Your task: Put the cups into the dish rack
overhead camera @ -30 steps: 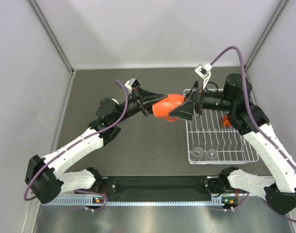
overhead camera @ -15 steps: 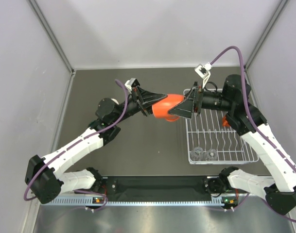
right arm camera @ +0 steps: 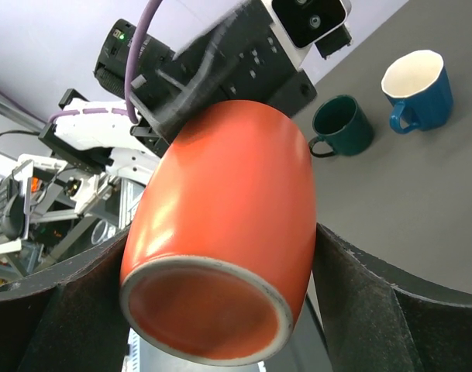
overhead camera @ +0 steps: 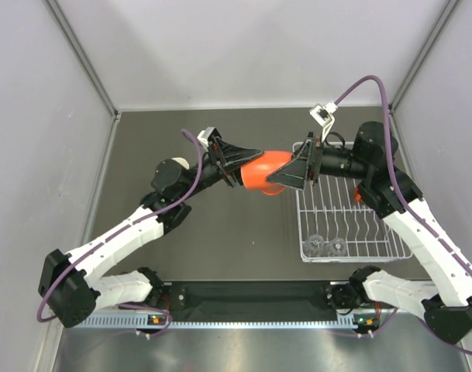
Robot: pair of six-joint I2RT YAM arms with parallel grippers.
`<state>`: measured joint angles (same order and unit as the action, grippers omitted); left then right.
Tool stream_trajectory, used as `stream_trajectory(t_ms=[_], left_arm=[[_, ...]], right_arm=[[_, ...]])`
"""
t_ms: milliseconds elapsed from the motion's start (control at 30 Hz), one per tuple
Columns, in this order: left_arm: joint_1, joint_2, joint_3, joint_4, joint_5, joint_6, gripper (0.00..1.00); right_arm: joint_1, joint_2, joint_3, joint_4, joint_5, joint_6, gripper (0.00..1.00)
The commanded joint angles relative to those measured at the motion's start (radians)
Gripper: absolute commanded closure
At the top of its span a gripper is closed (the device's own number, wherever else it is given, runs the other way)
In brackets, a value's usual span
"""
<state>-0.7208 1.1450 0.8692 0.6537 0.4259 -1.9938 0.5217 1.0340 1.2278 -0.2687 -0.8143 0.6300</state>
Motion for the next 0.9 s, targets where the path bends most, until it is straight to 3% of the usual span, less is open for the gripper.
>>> stream_trajectory(t_ms=[0,67,200,433,633,767,867], left_arm=[[-0.003,-0.039,-0.024,0.080,0.001,-0.160,0.57],[-0.003,-0.042,-0.035,0.078,0.008,-0.158,0.39],[-0.003,-0.039,-0.039,0.073,0.028,-0.155,0.27],[0.004,-0.063,-0.048,-0.020,0.068,-0.111,0.20],[0.063,-0.157,-0.150,-0.023,0.039,-0.082,0.16],[0.112,-0.238,-0.144,-0.216,0.039,0.025,0.15],[0.152,-0.290,-0.101,-0.463,0.033,0.154,0.15]], right_arm=[[0.023,-0.034,0.022,0.077,-0.020,-0.007,1.00],[0.023,-0.038,0.025,0.056,-0.019,-0.032,1.00],[0.023,-0.060,0.018,0.023,0.007,-0.065,1.00],[0.023,-0.069,0.030,-0.058,0.070,-0.099,1.00],[0.011,-0.081,0.053,-0.174,0.153,-0.139,1.00],[-0.011,-0.081,0.075,-0.252,0.207,-0.157,1.00],[-0.035,-0.062,0.105,-0.311,0.279,-0.182,1.00]])
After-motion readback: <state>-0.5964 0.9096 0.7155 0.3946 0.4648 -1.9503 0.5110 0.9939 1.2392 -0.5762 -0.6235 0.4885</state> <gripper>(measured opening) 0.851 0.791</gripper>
